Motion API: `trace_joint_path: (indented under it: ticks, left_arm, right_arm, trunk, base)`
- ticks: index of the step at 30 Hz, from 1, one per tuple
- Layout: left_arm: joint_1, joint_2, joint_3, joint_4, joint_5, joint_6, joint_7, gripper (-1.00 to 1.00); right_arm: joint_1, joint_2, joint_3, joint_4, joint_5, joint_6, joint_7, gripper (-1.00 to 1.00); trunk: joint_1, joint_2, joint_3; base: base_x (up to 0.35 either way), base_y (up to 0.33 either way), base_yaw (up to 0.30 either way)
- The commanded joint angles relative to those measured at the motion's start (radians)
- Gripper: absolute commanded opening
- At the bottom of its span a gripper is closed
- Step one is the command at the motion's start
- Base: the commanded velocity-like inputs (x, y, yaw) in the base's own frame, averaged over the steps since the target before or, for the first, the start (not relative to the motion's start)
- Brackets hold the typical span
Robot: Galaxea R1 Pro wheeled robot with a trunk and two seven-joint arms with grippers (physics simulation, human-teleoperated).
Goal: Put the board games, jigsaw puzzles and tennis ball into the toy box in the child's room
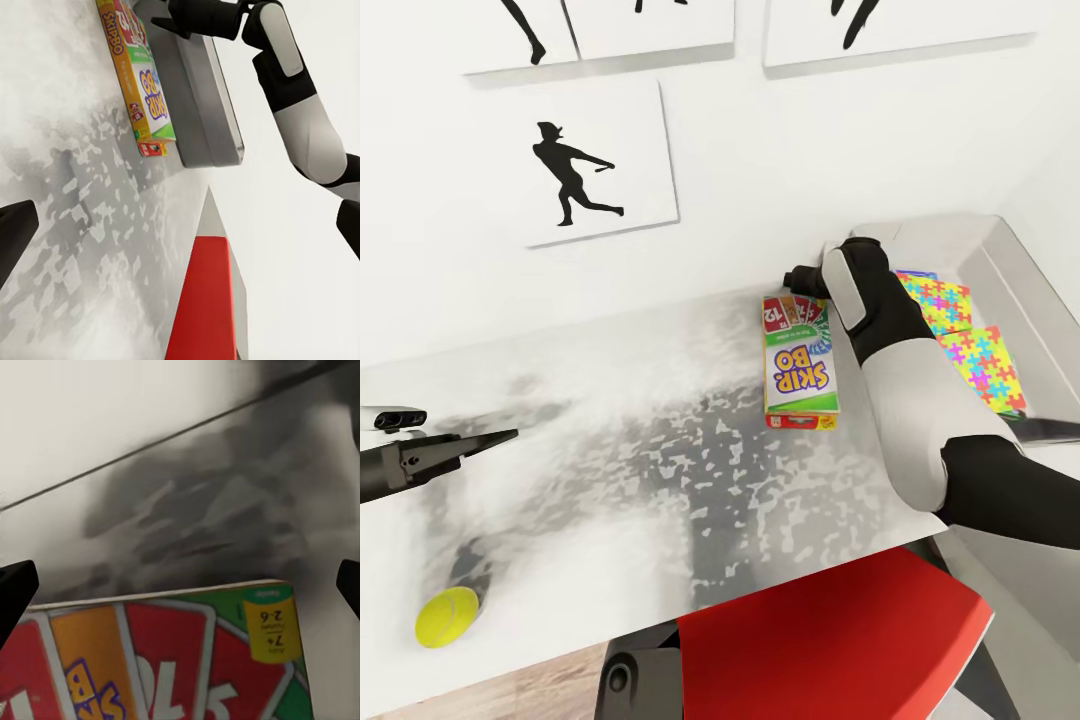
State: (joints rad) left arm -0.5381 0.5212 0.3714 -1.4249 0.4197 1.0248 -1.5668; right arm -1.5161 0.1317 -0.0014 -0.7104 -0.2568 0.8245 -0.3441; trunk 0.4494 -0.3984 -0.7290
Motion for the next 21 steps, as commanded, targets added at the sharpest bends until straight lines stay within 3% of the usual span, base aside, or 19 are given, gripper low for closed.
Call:
trace_joint_path:
  ticks: [1, 21]
  left_arm:
    - [0.000, 0.000, 0.000, 0.000, -0.001, 0.011, -0.004, 1.00]
    - [0.000, 0.000, -0.003, 0.000, -0.001, 0.010, -0.004, 1.00]
  right_arm:
    - [-0.001, 0.000, 0.000, -0.001, -0.010, 0.002, -0.009, 1.00]
    - [0.002, -0.001, 0.000, 0.009, -0.014, -0.003, -0.009, 1.00]
  trunk:
    - [0.001, -0.002, -0.001]
    - [0.001, -0.002, -0.011]
  base:
    - [0.000, 0.000, 0.000]
    - [0.000, 0.000, 0.000]
